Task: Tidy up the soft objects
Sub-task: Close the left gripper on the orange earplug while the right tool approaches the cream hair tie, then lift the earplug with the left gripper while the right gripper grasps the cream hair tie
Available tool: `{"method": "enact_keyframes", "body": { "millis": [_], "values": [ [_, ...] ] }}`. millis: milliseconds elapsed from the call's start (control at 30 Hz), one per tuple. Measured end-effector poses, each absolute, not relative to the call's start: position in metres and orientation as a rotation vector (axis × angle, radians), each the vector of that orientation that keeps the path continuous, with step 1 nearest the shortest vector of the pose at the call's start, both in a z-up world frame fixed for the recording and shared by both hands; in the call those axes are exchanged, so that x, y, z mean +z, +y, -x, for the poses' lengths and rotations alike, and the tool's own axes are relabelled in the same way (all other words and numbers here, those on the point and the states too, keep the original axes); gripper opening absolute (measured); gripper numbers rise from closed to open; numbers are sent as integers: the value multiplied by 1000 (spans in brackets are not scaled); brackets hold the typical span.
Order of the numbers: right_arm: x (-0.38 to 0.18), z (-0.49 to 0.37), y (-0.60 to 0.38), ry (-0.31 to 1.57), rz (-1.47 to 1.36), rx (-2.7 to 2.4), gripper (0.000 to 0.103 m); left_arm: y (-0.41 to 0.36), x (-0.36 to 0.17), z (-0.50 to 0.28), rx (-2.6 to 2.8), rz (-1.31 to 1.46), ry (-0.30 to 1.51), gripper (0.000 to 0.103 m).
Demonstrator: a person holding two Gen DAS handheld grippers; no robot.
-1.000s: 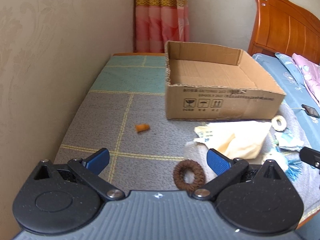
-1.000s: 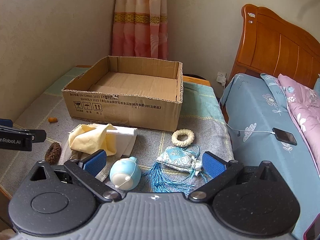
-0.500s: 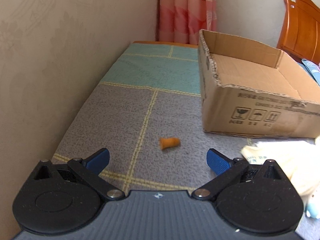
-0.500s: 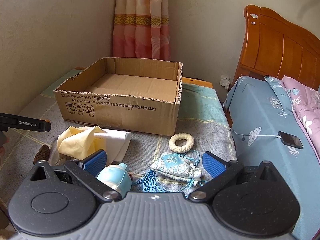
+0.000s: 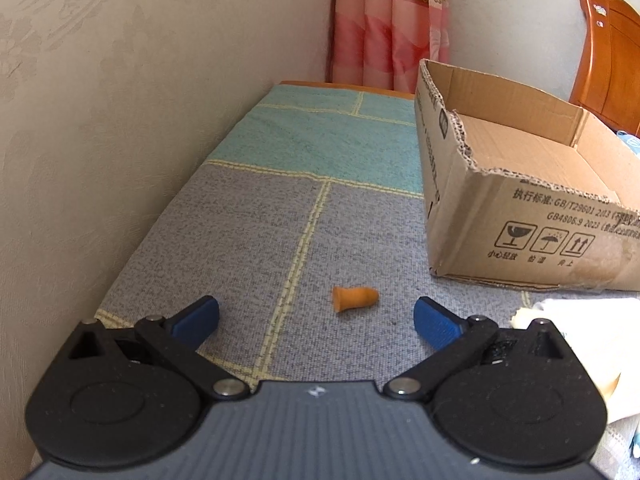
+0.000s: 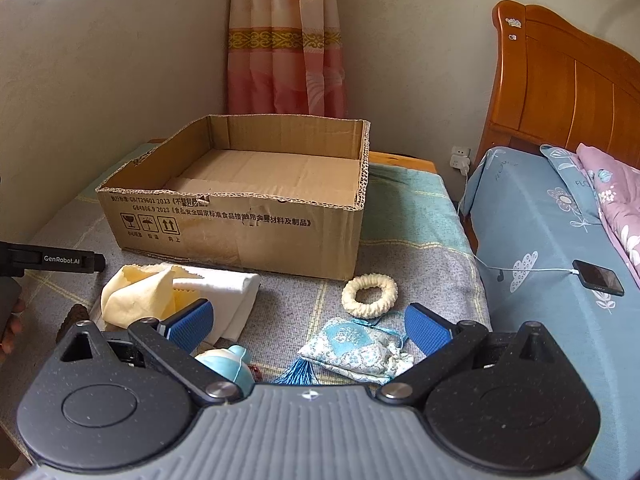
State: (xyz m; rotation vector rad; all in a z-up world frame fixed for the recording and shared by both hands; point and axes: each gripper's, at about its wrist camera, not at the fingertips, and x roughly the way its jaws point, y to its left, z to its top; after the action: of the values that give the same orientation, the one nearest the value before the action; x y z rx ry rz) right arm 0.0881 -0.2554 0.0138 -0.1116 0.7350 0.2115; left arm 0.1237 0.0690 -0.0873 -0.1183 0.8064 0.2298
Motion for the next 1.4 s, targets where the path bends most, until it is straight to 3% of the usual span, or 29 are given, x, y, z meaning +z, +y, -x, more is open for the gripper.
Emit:
{"method": "enact_keyframes", "body": {
  "millis": [200, 367, 533, 800, 1333, 1400],
  "values": [
    [10, -90, -259, 740, 103, 225, 103, 57, -83, -120, 252, 68, 792, 98],
    [10, -92, -262, 736, 89, 243, 103, 49, -77, -119, 220, 76, 777, 75],
    [10, -94, -262, 735, 92, 258, 103, 45, -73, -118, 204, 98, 774, 45],
    [9, -97, -261, 732, 92, 275, 103, 41, -71, -118, 195, 97, 771, 28],
    [5, -117, -274, 716, 129, 212, 103, 46, -72, -118, 181, 99, 773, 23],
    [2, -123, -278, 716, 128, 211, 99, 45, -72, -118, 181, 98, 772, 23]
  ]
}}
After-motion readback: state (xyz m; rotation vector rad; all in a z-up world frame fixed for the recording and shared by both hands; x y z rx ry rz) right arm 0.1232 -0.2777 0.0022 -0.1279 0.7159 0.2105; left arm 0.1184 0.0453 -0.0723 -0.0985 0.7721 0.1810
